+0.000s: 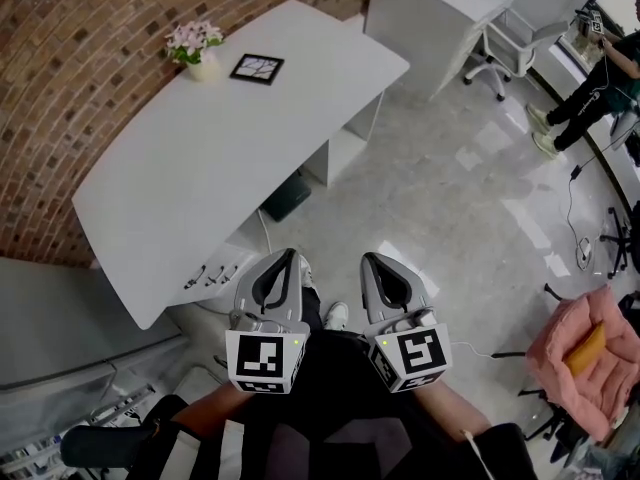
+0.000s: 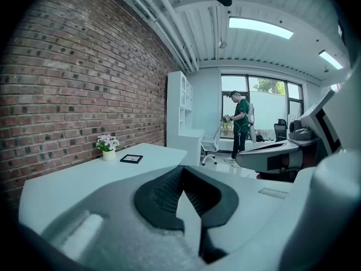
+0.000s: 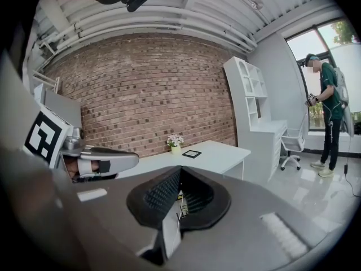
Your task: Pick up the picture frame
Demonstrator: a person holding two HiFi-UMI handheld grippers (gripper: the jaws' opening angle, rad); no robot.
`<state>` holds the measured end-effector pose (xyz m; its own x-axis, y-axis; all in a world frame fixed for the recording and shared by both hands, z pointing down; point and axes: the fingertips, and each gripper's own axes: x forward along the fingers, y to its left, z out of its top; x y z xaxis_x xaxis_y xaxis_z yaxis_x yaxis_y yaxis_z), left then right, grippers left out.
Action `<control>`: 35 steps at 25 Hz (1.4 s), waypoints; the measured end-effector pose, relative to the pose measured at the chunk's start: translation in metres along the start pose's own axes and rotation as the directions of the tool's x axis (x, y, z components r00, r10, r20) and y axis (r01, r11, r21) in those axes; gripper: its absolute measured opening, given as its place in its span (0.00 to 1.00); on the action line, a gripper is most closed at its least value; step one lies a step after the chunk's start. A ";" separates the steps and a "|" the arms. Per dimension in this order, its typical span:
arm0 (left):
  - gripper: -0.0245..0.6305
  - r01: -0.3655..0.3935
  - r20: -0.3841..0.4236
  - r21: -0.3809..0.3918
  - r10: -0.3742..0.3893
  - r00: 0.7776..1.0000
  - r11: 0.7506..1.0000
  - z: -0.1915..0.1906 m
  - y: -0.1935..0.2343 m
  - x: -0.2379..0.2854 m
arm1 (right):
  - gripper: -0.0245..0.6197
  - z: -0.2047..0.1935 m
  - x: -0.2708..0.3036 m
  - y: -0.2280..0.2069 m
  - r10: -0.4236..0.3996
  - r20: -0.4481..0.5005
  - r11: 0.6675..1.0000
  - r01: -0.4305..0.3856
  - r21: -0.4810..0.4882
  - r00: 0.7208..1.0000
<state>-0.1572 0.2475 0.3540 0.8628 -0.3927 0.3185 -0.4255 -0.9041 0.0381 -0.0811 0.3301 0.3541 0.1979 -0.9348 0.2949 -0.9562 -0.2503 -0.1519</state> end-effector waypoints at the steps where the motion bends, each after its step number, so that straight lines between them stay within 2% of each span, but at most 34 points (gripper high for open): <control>1: 0.03 0.007 -0.001 0.000 -0.007 1.000 1.000 0.001 0.001 0.006 | 0.04 0.000 0.005 -0.003 -0.002 -0.005 1.000 0.002 0.001 1.000; 9: 0.03 0.055 -0.015 -0.015 -0.055 0.998 0.998 0.013 0.024 0.074 | 0.04 0.017 0.060 -0.027 -0.006 -0.037 1.000 0.006 0.004 0.999; 16: 0.03 0.055 -0.014 -0.037 -0.056 0.998 0.998 0.029 0.069 0.131 | 0.04 0.037 0.133 -0.040 0.007 -0.062 1.000 -0.006 0.008 0.998; 24: 0.03 0.025 0.001 -0.064 -0.025 1.000 0.998 0.043 0.131 0.170 | 0.04 0.064 0.204 -0.042 0.013 -0.058 1.000 -0.014 -0.022 0.998; 35: 0.03 -0.082 0.020 -0.101 0.085 0.996 0.992 0.053 0.197 0.187 | 0.04 0.091 0.277 -0.031 0.082 -0.043 0.995 -0.084 -0.054 0.996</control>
<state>-0.0652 -0.0132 0.3707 0.8289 -0.4710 0.3020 -0.5203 -0.8473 0.1068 0.0226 0.0561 0.3548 0.1097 -0.9405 0.3216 -0.9797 -0.1568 -0.1245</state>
